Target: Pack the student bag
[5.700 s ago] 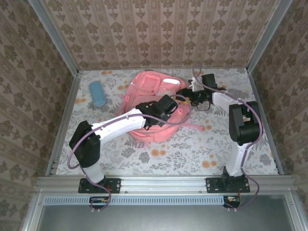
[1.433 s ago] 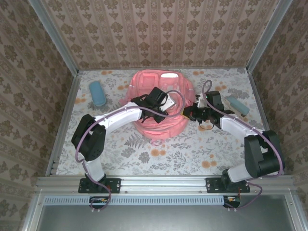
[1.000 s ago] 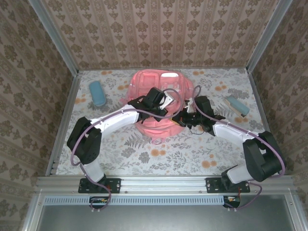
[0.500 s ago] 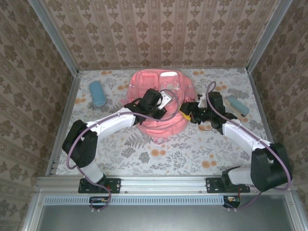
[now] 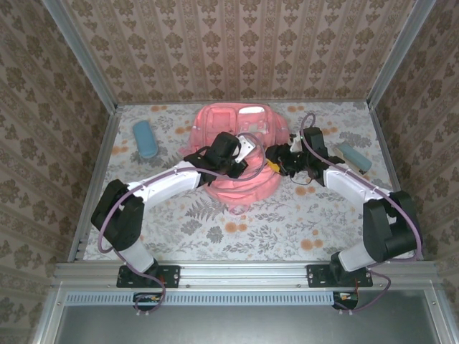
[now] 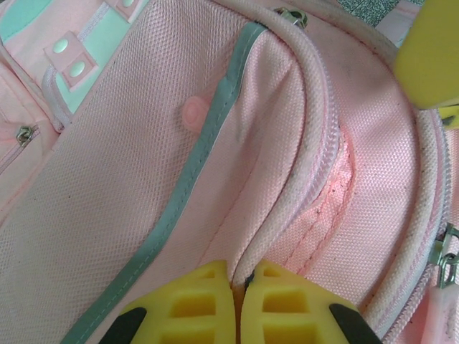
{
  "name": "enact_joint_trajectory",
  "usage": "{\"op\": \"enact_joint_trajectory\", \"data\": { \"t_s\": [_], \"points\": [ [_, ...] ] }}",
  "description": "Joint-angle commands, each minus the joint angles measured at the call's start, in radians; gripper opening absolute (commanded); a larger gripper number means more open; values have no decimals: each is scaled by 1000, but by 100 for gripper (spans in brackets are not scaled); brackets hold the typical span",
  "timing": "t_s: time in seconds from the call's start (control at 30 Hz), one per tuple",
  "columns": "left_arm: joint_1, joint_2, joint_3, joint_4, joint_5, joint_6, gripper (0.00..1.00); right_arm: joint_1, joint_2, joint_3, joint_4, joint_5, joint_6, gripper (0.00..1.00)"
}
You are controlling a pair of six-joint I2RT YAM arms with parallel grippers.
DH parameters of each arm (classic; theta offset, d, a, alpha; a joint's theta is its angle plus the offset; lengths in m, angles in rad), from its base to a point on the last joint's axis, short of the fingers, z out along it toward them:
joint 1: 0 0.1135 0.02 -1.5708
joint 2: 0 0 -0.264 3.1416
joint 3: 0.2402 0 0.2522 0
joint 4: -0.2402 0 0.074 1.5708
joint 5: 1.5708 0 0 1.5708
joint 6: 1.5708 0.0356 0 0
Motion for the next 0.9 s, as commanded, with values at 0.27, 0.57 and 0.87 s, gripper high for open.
{"op": "enact_joint_trajectory", "data": {
  "t_s": [0.27,0.57,0.87],
  "points": [
    [3,-113,-37,52,69,-60,4,2,82,40,114,-100,68,41],
    [28,-210,-26,-135,51,-333,52,16,57,13,282,-140,135,18],
    [16,-244,-122,-127,345,-604,53,68,56,38,315,-133,160,16]
  ]
}}
